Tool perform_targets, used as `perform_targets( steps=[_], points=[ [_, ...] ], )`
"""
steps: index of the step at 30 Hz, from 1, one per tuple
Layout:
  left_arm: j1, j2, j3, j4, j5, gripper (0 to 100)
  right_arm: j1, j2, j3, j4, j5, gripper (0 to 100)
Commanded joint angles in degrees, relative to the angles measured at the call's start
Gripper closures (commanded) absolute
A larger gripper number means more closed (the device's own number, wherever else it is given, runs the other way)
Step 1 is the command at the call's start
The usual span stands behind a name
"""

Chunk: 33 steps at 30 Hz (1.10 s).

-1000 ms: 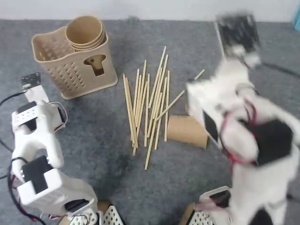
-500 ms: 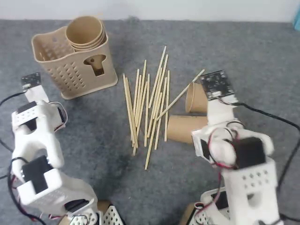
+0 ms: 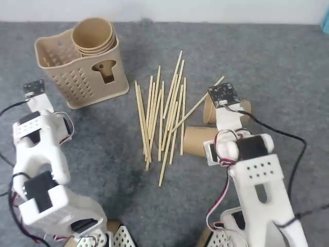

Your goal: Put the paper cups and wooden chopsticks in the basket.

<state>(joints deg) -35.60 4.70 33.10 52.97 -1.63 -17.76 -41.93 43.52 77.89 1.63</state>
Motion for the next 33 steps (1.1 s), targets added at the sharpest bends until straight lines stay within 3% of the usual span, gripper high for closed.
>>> perform_targets(
  steps=[1,17,19,24,26,30,33],
  points=[
    [0.26,-0.35,-1.27,-1.05,0.35,99,0.84,2.68,0.26,-4.35,-0.35,78.3],
    [0.26,-0.35,-1.27,-1.14,0.35,99,0.84,15.25,1.23,-10.59,-0.35,78.4],
    [0.26,-0.35,-1.27,-1.14,0.35,99,0.75,16.31,0.88,-10.86,0.0,81.2],
    [0.26,-0.35,-1.19,-1.23,0.35,99,0.75,15.34,-0.18,-10.24,0.09,99.8],
    [0.26,-0.35,-1.19,-1.23,0.35,99,0.75,14.2,-0.79,-8.4,0.09,96.5],
    [0.26,-0.35,-1.19,-1.23,0.35,99,0.75,10.68,-2.73,-4.7,0.44,99.0],
    [0.26,-0.35,-1.19,-1.23,0.35,99,0.57,6.99,-5.63,-0.57,5.89,99.1]
  ],
)
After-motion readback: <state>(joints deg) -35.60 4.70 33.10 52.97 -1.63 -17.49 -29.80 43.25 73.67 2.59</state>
